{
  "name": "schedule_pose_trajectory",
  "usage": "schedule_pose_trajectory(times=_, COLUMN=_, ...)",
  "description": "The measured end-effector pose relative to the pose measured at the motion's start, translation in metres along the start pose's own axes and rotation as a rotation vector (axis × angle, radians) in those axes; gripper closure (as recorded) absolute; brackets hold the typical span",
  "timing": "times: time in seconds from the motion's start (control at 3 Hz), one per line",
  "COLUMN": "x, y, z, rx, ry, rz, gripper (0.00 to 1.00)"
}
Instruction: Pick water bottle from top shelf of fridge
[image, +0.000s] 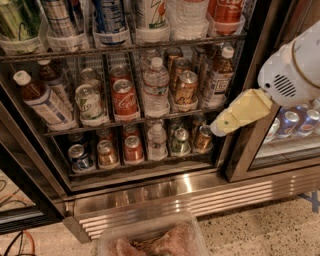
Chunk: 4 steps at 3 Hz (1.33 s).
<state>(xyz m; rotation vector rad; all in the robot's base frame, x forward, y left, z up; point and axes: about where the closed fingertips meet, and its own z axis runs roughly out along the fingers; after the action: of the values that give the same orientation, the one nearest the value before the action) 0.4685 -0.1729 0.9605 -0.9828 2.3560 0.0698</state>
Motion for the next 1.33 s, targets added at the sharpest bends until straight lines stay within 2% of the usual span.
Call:
schedule_pose_trajectory(times=0.33, x=0.005, y=0.005, z=0.005, rx=0.111, ry=-0.06, rz=0.144, gripper=0.0)
schedule_pose_trajectory(times=0.67, x=-0.004, y=-0.004, z=0.002, rx=0.216, ry=-0.167, rz=0.28, gripper=0.0)
schedule_pose_trajectory(times=1.0, x=-0.016, y=-0.015, z=-0.003, rx=0.281, ry=-0.262, rz=0.393, gripper=0.0)
schedule_pose_trajectory(times=1.33, x=-0.02, y=-0.012, z=-0.006, rx=0.266, ry=-0.282, rz=0.443, gripper=0.0)
